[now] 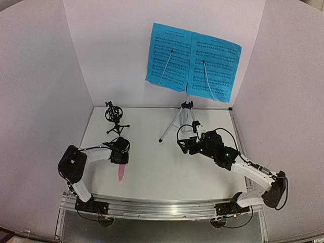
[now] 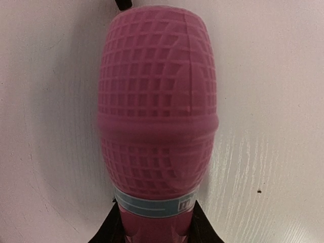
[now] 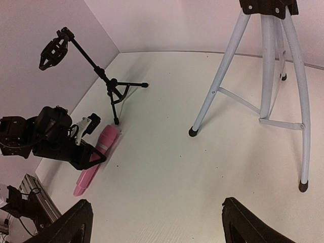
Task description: Set up the instrument practice props
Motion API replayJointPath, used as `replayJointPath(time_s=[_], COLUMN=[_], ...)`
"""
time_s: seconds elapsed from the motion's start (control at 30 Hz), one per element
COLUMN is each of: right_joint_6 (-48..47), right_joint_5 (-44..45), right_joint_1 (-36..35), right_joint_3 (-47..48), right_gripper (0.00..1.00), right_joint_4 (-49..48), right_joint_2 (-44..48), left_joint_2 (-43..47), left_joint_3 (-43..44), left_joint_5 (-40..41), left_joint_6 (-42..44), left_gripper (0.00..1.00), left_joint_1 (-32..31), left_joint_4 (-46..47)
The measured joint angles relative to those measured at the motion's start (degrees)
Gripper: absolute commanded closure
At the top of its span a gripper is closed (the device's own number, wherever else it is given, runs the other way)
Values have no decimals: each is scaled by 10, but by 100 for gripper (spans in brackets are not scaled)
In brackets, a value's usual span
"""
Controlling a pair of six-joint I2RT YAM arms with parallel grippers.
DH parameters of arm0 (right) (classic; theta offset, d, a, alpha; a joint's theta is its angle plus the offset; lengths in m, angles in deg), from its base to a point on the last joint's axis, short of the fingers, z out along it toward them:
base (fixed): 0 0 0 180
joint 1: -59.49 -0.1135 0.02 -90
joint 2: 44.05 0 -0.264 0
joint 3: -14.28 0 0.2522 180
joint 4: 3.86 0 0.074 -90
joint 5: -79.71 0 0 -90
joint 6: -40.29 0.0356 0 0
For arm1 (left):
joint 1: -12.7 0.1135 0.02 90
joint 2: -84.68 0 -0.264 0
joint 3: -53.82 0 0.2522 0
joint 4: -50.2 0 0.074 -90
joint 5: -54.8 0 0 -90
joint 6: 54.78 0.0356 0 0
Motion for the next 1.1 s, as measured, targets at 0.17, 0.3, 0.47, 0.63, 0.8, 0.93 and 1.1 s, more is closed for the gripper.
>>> replayJointPath(time_s=[0.17,0.3,0.47,0.63,0.8,0.93,1.1], right_joint_6=[-1,-6,-16,-28,-33,-36,-40], right_joint_5=[4,8,10,10,10,9,7], right_joint_1=[0,0,0,0,0,0,0], right_joint_3=[0,0,0,12,36,49,57], right_gripper=[13,13,13,13,13,13,13], right_joint_4=[-1,-1,-1,0,-1,-1,-1], right_joint_2=[0,0,-2,-14,-34,-46,-57], left_joint_2=[34,105,290,486,495,456,385], left_joint_3=[8,16,-69,-163,-118,-80,-13], left_joint_5=[1,-14,-127,-250,-196,-120,-77], left_joint_6=[9,46,141,259,364,454,479], left_gripper=[100,100,98,97,100,100,100], left_joint_1=[0,-6,-47,-74,-74,-71,-9], left_joint_4=[-43,-64,-3,111,276,471,637])
